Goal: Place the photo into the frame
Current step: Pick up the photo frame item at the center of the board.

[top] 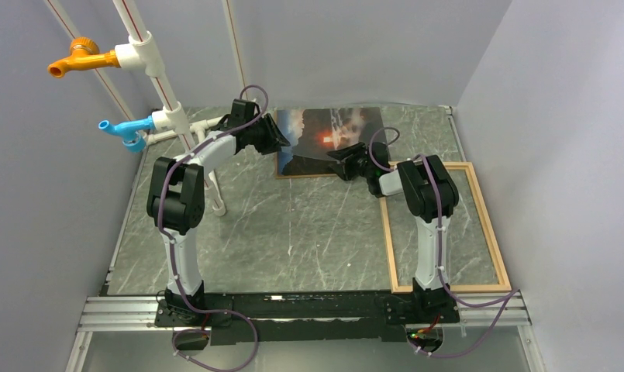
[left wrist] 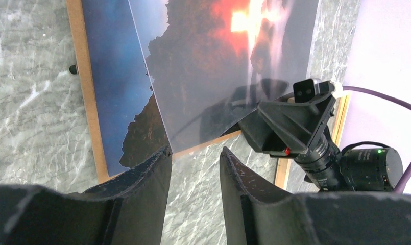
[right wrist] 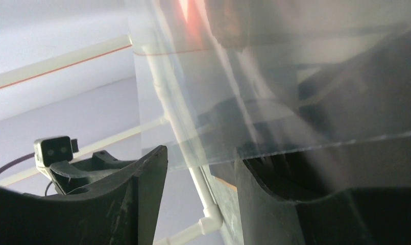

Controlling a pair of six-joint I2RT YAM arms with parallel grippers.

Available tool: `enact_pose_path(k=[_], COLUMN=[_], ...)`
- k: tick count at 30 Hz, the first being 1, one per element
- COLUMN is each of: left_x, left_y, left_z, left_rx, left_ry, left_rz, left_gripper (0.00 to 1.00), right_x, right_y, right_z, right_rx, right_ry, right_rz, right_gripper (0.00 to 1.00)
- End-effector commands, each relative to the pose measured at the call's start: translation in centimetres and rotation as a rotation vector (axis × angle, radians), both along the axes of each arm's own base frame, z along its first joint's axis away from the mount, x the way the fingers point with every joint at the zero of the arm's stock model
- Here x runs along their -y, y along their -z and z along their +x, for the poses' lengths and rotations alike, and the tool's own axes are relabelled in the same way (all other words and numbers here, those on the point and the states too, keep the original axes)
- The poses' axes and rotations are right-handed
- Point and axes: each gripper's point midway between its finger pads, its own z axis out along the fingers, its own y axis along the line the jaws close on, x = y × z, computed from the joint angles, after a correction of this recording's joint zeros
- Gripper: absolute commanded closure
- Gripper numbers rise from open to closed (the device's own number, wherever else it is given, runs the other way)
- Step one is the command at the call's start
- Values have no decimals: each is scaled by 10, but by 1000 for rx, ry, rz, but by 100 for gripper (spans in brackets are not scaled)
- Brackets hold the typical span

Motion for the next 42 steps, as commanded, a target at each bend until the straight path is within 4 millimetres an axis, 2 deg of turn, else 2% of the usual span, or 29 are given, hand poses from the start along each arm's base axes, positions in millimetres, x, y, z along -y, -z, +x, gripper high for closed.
enact_pose_path(k=[1,7,17,22,28,35,39,42], left_x=[3,5,3,3,11,24,28,32], left_y=[-28,-28,-29,-30,-30,-37,-37,-39], left_z=[5,1,-12,-26,-45,-64,-75,-86], left_rx=[69,66,60,57,45,40,31,29], left_ry=[34,41,75,94,145,196,215,233], left_rz=[-17,-30,-17,-25,-34,-36,-21,-3], left_gripper=[56,56,52,51,50,49,49,49], right_x=[16,24,27,29,31,40,39,46], right_y=[2,-5,-19,-34,-58,-87,-101,-114], right_z=[21,36,50,55,49,41,29,10], right_rx=[5,28,61,93,133,173,179,193], right_ry=[71,94,101,87,50,10,-55,-95], right_rz=[-31,-52,-69,-124,-179,-132,-153,-184], right_gripper=[48,56,79,89,95,96,97,97])
